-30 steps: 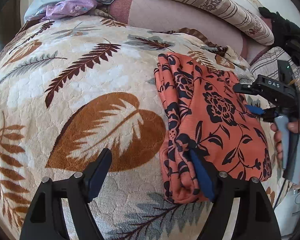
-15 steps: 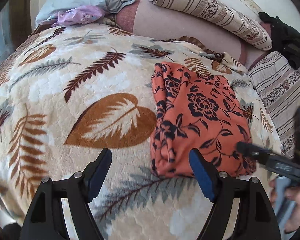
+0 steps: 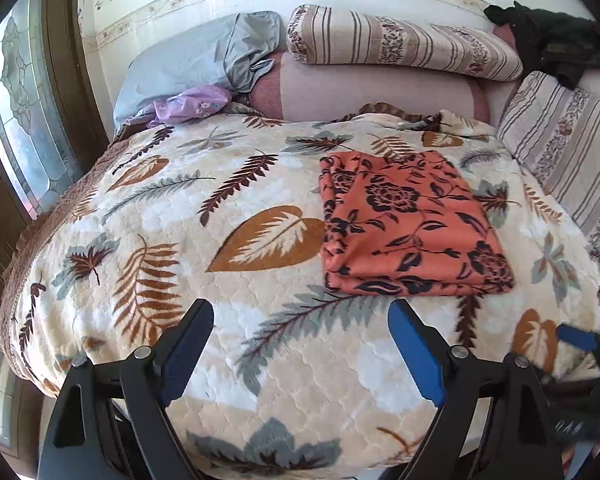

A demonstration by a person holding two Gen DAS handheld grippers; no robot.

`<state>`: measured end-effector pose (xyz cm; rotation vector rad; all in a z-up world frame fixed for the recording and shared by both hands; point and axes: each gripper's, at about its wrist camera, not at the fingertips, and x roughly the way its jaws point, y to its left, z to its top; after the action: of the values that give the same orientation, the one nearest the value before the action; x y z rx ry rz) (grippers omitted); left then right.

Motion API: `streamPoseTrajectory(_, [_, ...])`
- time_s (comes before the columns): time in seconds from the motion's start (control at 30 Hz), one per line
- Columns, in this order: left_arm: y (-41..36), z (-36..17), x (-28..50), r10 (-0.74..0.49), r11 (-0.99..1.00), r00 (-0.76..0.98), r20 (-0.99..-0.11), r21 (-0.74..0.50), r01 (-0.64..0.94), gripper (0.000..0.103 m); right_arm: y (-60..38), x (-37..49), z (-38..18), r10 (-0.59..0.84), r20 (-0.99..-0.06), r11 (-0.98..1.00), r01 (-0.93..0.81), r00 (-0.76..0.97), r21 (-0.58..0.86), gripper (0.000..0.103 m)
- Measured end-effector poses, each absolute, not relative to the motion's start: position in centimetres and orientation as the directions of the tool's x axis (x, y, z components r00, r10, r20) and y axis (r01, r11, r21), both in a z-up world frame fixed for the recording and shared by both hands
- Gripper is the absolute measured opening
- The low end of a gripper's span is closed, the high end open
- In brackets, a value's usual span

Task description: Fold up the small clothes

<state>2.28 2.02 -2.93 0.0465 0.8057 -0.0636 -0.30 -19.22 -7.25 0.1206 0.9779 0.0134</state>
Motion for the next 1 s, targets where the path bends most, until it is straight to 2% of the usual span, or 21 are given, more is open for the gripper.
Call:
streamPoseTrajectory(0.17, [0.9,-0.5,0.4,-0.046,0.997,0.74,-0.671,0.01,0.071,0.09,-19.9,-3.0,-4.0,-0.024,-0.773,0.991,0.118,0.634,0.066,0.103])
streamPoseTrajectory(0.23, [0.4,0.4,0.0,-0.056,0.996,0.752,-0.657,0.019,0.09,0.098,-20.0,-3.3,-2.5,-0.039,-0.748,0.991,0.124,0.663,0.058,0.103])
streamPoseTrajectory(0.33, [0.0,1.5,-0.6,-0.046,0.996,0.776,-0.629,0.031,0.084,0.098,-19.3,-3.5,-0.6,-0.053,-0.717,0.994,0.107,0.695,0.03,0.103])
streamPoseTrajectory(1.0, [-0.4,2.0,0.5,-0.062,0.996,0.776,-0.628,0.016,0.093,0.099,-17.5,-1.4,1.7,-0.139,-0.681,0.99,0.104,0.719,-0.093,0.103])
